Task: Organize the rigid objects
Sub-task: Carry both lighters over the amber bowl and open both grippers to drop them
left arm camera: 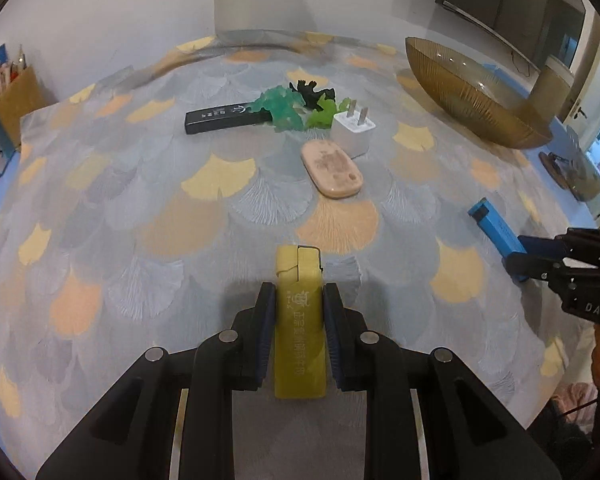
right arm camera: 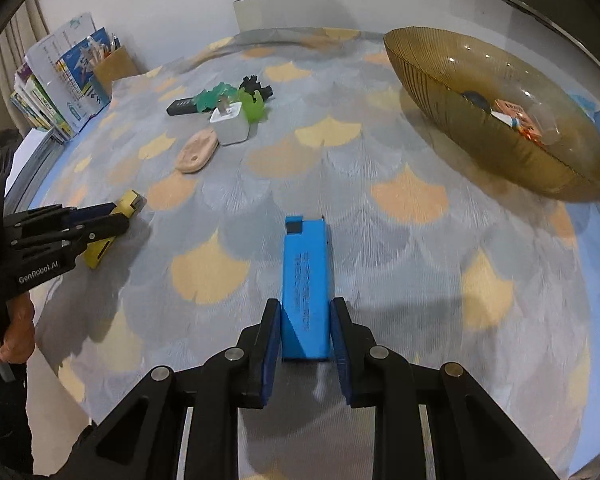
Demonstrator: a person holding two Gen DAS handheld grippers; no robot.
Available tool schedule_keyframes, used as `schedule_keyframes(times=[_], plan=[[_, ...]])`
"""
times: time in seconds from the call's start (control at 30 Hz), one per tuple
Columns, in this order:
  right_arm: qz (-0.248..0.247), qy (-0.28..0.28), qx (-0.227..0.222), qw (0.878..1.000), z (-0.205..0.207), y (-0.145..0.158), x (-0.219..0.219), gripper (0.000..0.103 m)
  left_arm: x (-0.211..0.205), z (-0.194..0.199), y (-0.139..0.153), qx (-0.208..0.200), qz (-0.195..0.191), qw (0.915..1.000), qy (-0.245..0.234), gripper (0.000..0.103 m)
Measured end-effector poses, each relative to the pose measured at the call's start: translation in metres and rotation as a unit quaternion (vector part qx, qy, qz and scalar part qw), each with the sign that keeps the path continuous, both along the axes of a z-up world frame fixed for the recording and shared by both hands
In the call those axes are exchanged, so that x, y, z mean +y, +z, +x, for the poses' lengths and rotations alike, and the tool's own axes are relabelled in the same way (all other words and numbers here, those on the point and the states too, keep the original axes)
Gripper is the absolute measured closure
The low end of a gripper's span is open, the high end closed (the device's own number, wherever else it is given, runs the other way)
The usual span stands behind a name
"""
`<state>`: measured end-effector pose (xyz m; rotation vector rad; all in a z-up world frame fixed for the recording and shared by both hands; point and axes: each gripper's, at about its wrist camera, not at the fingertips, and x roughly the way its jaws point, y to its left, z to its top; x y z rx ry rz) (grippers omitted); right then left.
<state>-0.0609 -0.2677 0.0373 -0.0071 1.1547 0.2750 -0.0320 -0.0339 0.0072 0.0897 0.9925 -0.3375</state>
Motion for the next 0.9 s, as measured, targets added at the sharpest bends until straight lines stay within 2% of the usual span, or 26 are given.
schedule_keyframes(times=[0.13,0.23,0.27,0.3,0.33,0.37,0.4,0.5,0.67,0.7,0.9], plan=[[-0.014,0.002,0.001,1.0,0.004,-0.001,0.009,0.06,-0.006,0.003,-0.001,0.005,0.012,0.9999,0.006,0.071],[-0.063,0.003,-0.025,0.998,0.009,-0.005,0.022,0.059,-0.01,-0.001,-0.002,-0.003,0.021,0.9997,0.013,0.068],[-0.064,-0.002,-0.031,0.997,0.01,-0.006,0.023,0.059,-0.011,-0.001,-0.003,-0.008,0.026,0.9995,0.016,0.068],[-0.06,-0.007,-0.032,0.998,0.012,-0.005,0.021,0.06,-0.012,-0.003,-0.003,-0.012,0.03,0.9993,0.018,0.069],[-0.058,-0.013,-0.034,0.998,0.013,-0.005,0.021,0.07,-0.013,-0.005,-0.003,-0.016,0.031,0.9992,0.018,0.07],[-0.061,-0.011,-0.037,0.997,0.012,-0.004,0.023,0.079,-0.014,-0.005,-0.003,-0.019,0.028,0.9992,0.02,0.08],[-0.064,-0.009,-0.039,0.997,0.012,-0.003,0.025,0.08,-0.015,-0.005,-0.002,-0.018,0.023,0.9994,0.02,0.082],[-0.052,-0.001,-0.039,0.998,0.007,-0.002,0.029,0.079,-0.016,-0.006,0.004,-0.017,0.003,0.9997,0.015,0.082],[0.037,-0.017,-0.031,0.999,0.003,0.016,0.012,0.08,-0.026,-0.01,0.036,-0.045,-0.031,0.9985,-0.004,0.084],[0.047,-0.025,-0.037,0.998,0.003,0.023,0.007,0.08,-0.03,-0.009,0.045,-0.052,-0.038,0.9979,-0.012,0.087],[0.078,-0.072,-0.098,0.989,-0.001,0.077,-0.04,0.08,-0.069,0.007,0.094,-0.095,-0.06,0.992,-0.058,0.087]])
